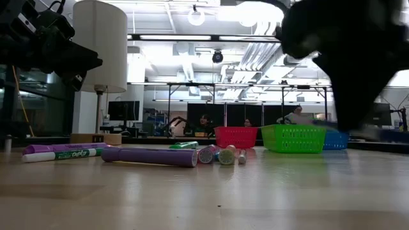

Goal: Pick & Place Markers
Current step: Put the blue marker in the blue bin

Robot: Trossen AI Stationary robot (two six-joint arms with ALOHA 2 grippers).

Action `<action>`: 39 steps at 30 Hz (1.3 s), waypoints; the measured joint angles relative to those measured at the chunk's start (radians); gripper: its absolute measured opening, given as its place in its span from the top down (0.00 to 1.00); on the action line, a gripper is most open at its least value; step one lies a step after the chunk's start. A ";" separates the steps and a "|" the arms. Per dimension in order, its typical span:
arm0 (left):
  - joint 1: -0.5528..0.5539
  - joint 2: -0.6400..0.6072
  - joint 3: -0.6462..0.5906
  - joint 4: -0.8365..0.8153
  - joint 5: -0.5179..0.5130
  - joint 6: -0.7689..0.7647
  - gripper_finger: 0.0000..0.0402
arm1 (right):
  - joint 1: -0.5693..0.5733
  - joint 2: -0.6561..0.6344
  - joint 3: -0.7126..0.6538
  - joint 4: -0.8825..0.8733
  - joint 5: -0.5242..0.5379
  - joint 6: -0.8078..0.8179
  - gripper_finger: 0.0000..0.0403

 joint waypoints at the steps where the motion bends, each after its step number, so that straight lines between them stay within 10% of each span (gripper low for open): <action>1: 0.000 0.000 0.000 0.000 0.000 0.000 0.79 | -0.011 -0.011 0.001 -0.009 0.013 -0.018 0.96; 18: 0.000 0.000 0.000 0.000 0.000 0.000 0.79 | -0.348 -0.204 0.003 -0.204 0.102 -0.437 0.96; 39: 0.000 0.000 0.000 -0.001 0.000 0.000 0.79 | -1.031 -0.330 0.003 -0.252 0.113 -0.864 0.96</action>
